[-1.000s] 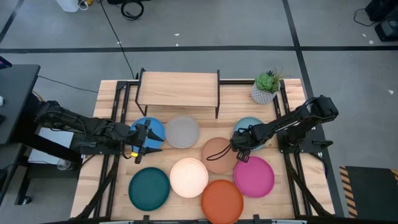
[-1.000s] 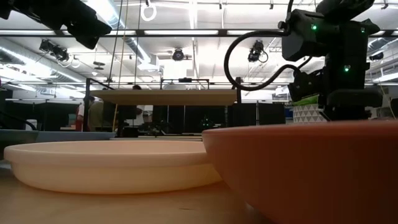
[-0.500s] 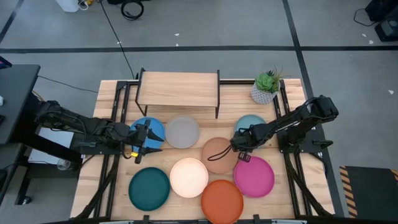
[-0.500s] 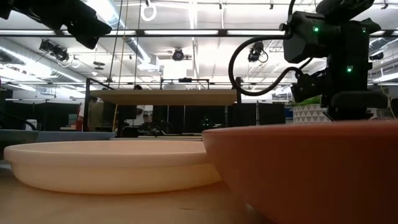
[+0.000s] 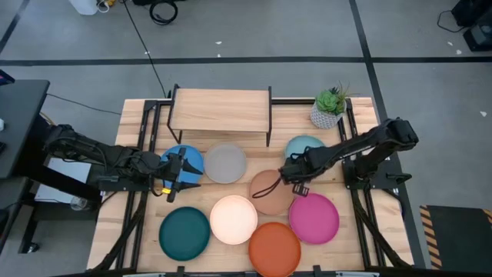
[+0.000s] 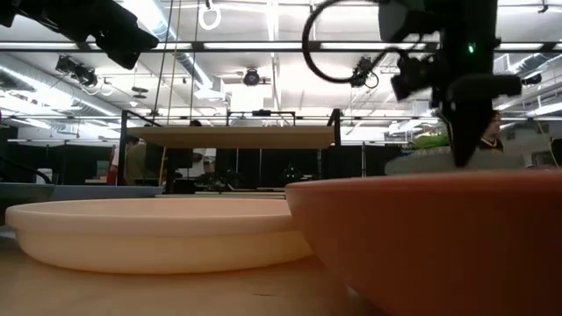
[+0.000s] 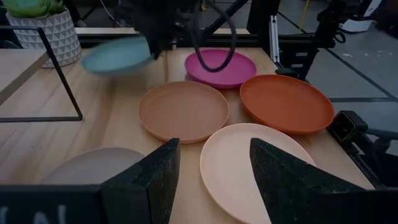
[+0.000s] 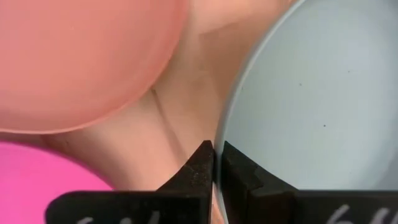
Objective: Place and stack plates onto a shelf
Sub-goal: Put the light blue plate on the shelf
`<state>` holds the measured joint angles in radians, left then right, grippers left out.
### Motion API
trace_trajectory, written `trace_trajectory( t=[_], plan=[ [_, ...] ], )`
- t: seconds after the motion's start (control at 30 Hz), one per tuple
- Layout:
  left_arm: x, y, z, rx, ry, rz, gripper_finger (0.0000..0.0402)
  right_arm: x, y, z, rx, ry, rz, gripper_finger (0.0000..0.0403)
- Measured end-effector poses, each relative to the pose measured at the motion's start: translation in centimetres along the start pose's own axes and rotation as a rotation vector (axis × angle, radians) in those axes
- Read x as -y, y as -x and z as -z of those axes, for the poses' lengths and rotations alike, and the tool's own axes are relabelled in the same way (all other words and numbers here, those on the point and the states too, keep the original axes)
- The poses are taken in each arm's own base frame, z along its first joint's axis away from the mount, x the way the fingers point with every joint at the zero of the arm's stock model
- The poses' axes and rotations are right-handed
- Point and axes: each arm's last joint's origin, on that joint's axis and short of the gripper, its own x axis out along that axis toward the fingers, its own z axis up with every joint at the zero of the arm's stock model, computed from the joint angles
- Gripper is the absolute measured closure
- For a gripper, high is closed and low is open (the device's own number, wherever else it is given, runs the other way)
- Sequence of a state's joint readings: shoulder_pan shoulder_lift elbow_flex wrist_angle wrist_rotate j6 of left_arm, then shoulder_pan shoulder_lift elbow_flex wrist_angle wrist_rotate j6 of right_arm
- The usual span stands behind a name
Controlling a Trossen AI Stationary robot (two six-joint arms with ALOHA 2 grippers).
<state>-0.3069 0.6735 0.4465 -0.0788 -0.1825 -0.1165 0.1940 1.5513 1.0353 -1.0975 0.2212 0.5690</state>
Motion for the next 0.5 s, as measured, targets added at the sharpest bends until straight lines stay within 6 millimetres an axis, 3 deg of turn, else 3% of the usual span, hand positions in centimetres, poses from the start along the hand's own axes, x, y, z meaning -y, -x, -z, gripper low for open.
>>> trace_trajectory(
  t=[0.23,0.5],
  plan=[
    [0.0,0.0,0.0,0.000,-0.006,0.000,0.0198,1.1,5.5,-1.5,0.076,0.012,0.116,0.0380],
    [-0.1,0.0,-0.1,0.014,-0.007,-0.053,0.0198,3.6,11.3,-5.1,0.308,0.066,0.085,0.0379]
  ],
)
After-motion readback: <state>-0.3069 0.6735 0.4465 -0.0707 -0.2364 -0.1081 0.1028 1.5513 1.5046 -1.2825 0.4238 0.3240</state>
